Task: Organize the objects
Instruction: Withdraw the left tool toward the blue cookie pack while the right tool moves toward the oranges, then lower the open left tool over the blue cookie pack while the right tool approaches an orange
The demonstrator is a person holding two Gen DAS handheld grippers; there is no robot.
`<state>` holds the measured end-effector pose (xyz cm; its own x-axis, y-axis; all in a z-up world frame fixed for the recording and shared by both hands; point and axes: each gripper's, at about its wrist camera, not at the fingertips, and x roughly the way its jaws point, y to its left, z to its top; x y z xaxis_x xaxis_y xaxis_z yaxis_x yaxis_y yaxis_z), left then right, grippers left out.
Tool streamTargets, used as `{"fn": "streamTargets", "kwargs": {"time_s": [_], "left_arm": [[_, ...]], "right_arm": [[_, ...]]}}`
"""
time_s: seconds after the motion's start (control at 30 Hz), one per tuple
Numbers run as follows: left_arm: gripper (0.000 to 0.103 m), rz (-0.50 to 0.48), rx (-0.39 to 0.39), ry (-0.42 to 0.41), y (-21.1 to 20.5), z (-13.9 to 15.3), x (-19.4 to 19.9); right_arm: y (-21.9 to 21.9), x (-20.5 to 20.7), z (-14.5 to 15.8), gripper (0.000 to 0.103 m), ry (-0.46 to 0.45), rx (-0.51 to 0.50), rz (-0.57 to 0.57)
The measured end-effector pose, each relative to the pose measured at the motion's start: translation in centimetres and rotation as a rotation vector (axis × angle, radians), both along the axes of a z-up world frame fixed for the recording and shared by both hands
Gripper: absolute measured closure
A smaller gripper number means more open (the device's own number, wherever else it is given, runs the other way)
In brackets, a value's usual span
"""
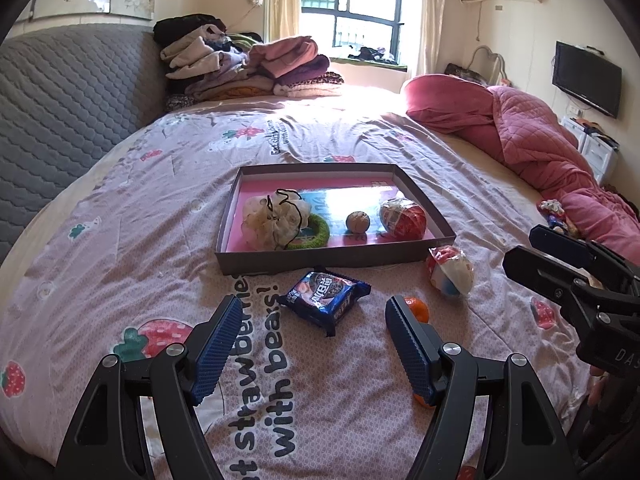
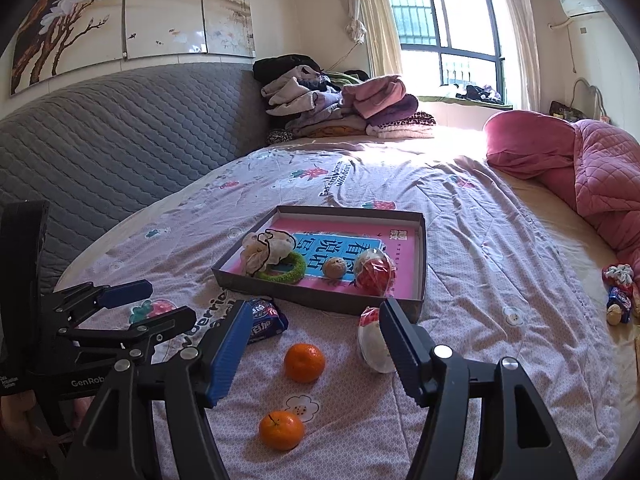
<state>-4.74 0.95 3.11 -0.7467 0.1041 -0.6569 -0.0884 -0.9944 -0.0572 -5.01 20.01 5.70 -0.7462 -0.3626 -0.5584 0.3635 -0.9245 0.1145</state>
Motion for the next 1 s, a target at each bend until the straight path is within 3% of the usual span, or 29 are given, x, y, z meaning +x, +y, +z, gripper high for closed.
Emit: {"fn": "streamTargets", "kwargs": {"time_s": [1.0], "left_arm": [[0.028, -0.008, -0.013, -0.062, -0.1, -2.1, 1.3]], "right_arm": [[-1.4, 1.6, -2.8, 0.038, -0.056, 0.069, 0.010]]}}
